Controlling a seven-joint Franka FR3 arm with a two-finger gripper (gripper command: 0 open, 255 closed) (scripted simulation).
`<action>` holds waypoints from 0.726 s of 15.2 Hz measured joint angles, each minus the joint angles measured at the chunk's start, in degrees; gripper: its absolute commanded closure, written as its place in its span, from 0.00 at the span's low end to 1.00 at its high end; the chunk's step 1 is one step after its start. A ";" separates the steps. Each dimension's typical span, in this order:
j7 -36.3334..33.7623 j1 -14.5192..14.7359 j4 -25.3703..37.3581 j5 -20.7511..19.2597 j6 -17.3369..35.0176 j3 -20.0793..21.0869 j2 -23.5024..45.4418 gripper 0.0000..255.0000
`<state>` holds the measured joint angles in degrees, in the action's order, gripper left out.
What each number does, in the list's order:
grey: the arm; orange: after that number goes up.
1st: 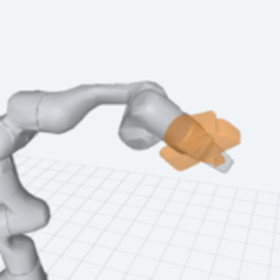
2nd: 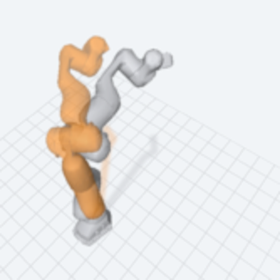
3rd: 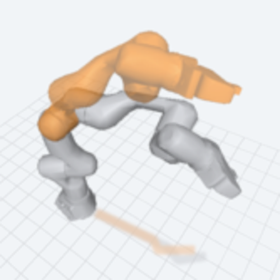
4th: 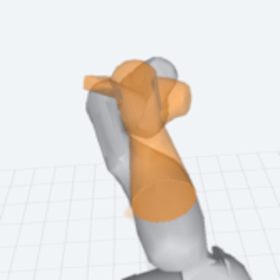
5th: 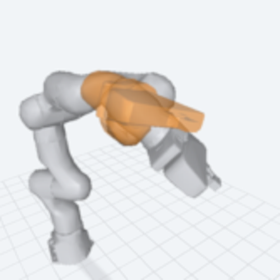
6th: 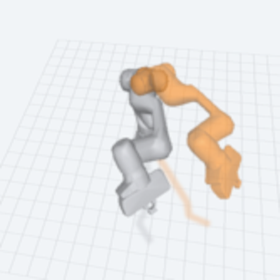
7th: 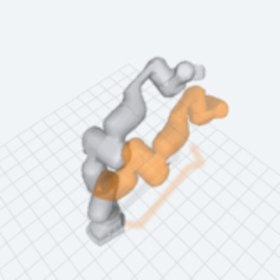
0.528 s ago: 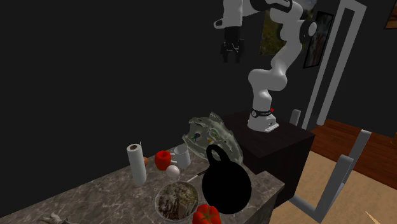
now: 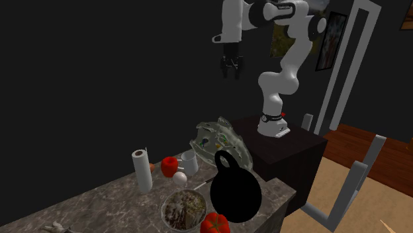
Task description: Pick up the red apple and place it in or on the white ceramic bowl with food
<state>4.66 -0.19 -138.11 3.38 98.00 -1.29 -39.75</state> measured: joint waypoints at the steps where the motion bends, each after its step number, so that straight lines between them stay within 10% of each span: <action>1: 0.34 -0.02 -0.58 -0.18 1.81 -0.07 1.28 0.00; 11: 2.15 0.27 -0.58 -1.27 20.11 0.15 20.11 0.00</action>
<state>6.82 0.08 -138.69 2.11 118.10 -1.15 -19.64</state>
